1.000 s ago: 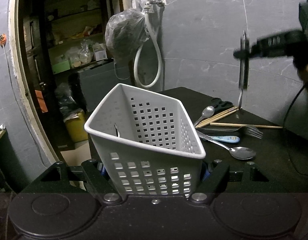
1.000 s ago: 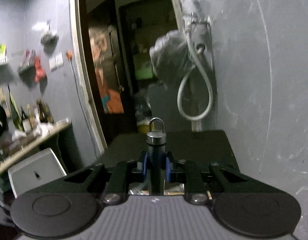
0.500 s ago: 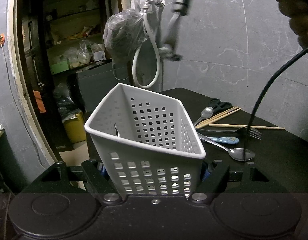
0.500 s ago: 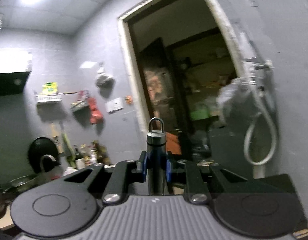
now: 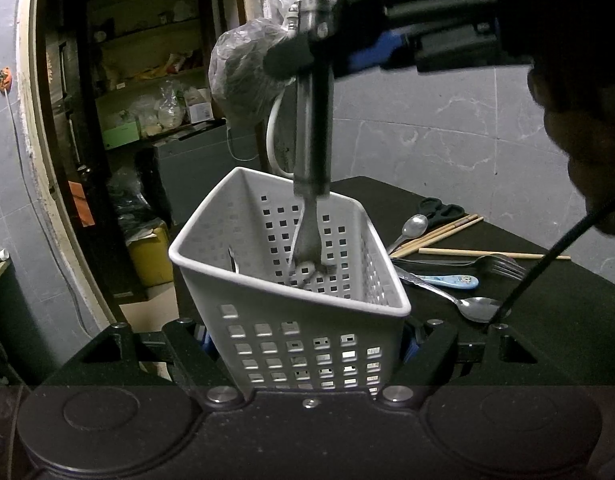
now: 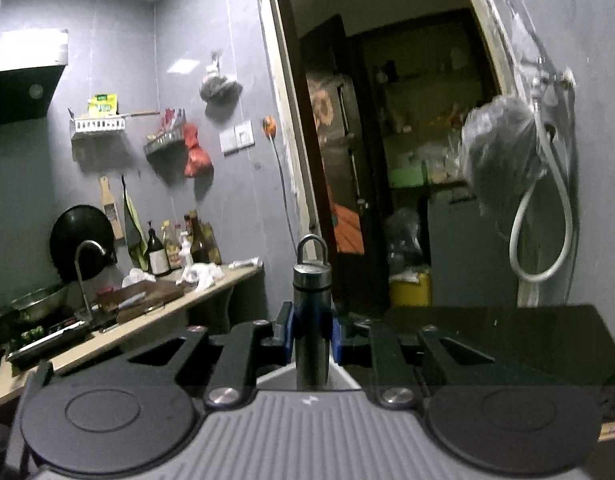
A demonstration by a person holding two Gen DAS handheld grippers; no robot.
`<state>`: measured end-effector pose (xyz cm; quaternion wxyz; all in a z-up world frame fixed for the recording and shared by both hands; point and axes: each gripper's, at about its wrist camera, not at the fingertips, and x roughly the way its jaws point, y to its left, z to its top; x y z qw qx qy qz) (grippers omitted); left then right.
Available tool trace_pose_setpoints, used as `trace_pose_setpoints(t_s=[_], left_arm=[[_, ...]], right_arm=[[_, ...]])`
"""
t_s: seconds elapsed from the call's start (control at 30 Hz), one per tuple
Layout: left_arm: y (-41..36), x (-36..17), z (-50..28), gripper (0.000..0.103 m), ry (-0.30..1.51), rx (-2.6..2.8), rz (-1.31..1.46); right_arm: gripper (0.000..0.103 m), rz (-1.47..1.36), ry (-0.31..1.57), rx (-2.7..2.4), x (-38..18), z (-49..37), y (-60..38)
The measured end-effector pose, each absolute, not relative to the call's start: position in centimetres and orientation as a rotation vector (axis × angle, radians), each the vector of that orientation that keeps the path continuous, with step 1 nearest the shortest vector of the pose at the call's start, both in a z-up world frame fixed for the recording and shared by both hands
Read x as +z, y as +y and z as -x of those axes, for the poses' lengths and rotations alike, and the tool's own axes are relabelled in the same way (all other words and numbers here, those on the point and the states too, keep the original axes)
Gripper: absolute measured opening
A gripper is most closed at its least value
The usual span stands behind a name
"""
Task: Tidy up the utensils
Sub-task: 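Lower the utensil into the caddy and open the right gripper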
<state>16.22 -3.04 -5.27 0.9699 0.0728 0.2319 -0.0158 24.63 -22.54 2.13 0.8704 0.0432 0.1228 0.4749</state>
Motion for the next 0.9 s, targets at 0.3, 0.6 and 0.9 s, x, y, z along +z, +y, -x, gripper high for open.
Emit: trace_pose_setpoints(t_s=[0.3,0.6,0.9], left_arm=[[-3.1,-5.2,-16.1,0.079,0.466,-0.027,-0.147],[-2.9,-5.1,-16.1,0.079,0.465,-0.026,-0.142],[-2.8,-5.2,-16.1,0.079,0.465,-0.010,-0.140]], right_arm=[[0.021,-0.030,0.359,0.981,-0.2,-24.2,-21.8],[0.037,-0.040,0.353,0.984,0.0,-23.8,-22.2],[0.078,-0.082,0.256,0.881,2.0,-24.1,-24.5]])
